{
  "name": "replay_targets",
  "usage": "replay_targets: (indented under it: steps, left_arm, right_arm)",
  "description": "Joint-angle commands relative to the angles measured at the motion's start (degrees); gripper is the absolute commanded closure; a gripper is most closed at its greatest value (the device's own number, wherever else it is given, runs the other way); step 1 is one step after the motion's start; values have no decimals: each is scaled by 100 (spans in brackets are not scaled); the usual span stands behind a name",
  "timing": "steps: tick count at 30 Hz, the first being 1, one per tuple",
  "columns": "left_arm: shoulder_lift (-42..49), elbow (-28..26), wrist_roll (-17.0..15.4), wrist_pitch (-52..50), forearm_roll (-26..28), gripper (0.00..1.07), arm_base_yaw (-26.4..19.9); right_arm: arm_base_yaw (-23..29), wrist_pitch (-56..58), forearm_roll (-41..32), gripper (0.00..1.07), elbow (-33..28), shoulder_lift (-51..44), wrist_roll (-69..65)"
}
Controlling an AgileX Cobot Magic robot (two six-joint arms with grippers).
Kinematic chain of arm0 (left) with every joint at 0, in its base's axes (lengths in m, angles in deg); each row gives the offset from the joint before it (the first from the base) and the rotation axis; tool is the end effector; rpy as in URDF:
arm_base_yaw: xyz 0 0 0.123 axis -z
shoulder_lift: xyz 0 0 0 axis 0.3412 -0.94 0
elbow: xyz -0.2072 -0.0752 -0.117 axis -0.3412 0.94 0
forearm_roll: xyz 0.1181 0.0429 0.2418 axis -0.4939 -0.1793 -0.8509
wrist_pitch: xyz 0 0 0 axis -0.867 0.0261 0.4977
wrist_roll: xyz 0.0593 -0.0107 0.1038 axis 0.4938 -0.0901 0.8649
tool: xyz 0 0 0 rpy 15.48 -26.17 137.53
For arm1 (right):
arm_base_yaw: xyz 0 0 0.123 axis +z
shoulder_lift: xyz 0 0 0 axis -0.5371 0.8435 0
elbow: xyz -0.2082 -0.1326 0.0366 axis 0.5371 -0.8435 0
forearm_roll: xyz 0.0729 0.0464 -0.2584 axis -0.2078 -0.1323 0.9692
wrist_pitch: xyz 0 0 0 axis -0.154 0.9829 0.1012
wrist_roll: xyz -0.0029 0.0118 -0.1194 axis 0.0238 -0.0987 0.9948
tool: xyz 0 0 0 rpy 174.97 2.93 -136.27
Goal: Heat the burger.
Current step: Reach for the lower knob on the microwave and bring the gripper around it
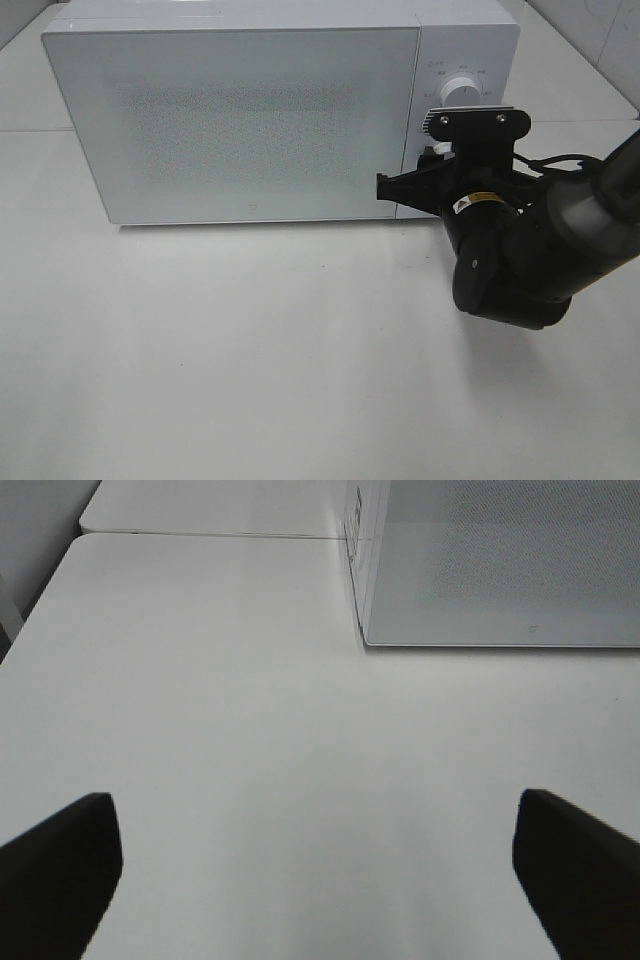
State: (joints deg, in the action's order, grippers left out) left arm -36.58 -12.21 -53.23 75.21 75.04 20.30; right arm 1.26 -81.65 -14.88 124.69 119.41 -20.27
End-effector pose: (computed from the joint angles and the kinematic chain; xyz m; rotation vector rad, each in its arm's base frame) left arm 0.0754 -0.0072 0.2767 0.0225 2.0196 -0.0725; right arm 0.3378 0.1411 0.0574 -0.0006 1.6817 -0.0625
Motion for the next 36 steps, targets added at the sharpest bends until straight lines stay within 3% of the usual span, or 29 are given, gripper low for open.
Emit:
replay_targets:
  steps: [1, 12, 17, 18, 19, 20, 22, 27, 30, 36]
  left_arm:
    - [149, 17, 11, -34, 40, 6, 0]
    - [149, 17, 11, -34, 40, 6, 0]
    - [149, 17, 11, -34, 40, 6, 0]
    - [149, 17, 11, -34, 40, 6, 0]
    - [149, 17, 11, -34, 40, 6, 0]
    - [149, 17, 11, -34, 40, 6, 0]
    - [149, 17, 11, -34, 40, 6, 0]
    - [149, 17, 11, -34, 40, 6, 0]
    - [149, 17, 11, -34, 40, 6, 0]
    - [149, 17, 11, -34, 40, 6, 0]
  right_arm:
    - [-29, 92, 390, 107, 92, -80, -464]
    - [-29, 69, 773, 107, 92, -80, -2928]
    - [-29, 97, 911, 107, 92, -80, -5569]
    - [-29, 97, 911, 107, 92, -80, -5569]
    - [-29, 92, 957, 107, 92, -80, -6549]
    - [-29, 92, 957, 107, 92, -80, -6549]
    - [-29, 80, 974, 107, 92, -80, -8153]
    - [-29, 80, 1215, 107, 92, -80, -9918]
    - [-29, 97, 1375, 107, 92, -80, -10565]
    - [-29, 97, 1409, 107, 92, -80, -10583]
